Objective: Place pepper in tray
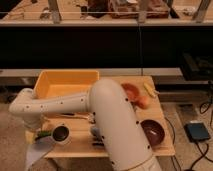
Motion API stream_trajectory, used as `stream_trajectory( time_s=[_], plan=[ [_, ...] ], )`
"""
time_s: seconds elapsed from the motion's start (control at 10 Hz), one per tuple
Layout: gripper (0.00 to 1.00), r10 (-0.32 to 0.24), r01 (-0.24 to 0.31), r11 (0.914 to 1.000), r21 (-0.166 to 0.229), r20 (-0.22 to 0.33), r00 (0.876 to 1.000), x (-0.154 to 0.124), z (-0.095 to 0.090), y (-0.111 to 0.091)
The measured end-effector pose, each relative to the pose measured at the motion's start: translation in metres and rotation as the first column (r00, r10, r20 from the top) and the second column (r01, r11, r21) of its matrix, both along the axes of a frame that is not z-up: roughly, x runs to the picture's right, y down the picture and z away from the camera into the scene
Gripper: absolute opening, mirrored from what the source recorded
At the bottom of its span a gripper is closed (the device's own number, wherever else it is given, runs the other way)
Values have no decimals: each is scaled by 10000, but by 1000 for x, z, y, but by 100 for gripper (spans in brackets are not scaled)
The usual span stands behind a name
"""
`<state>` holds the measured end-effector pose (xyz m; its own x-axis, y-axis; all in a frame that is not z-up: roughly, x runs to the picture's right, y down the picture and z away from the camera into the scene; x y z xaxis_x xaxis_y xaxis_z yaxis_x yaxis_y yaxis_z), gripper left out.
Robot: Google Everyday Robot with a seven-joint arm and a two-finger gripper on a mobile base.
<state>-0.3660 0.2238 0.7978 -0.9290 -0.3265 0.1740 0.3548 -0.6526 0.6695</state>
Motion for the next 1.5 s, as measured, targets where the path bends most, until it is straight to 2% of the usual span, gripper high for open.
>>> stream_trajectory(
  time_s=[0.2,0.5,0.8,0.9,1.1,1.5],
  plan=[
    [80,151,-152,9999,-55,-116,9998,0,5,4],
    [79,334,-335,9994,-31,-218,9992,2,10,-3],
    [58,471,-474,9988,-85,-313,9984,4,11,-5],
    [54,492,-495,9987,-96,-329,9982,4,12,-5],
    [37,546,-551,9984,-121,-345,9979,5,13,-6],
    [36,586,-591,9982,-122,-363,9976,6,16,-6]
  ],
)
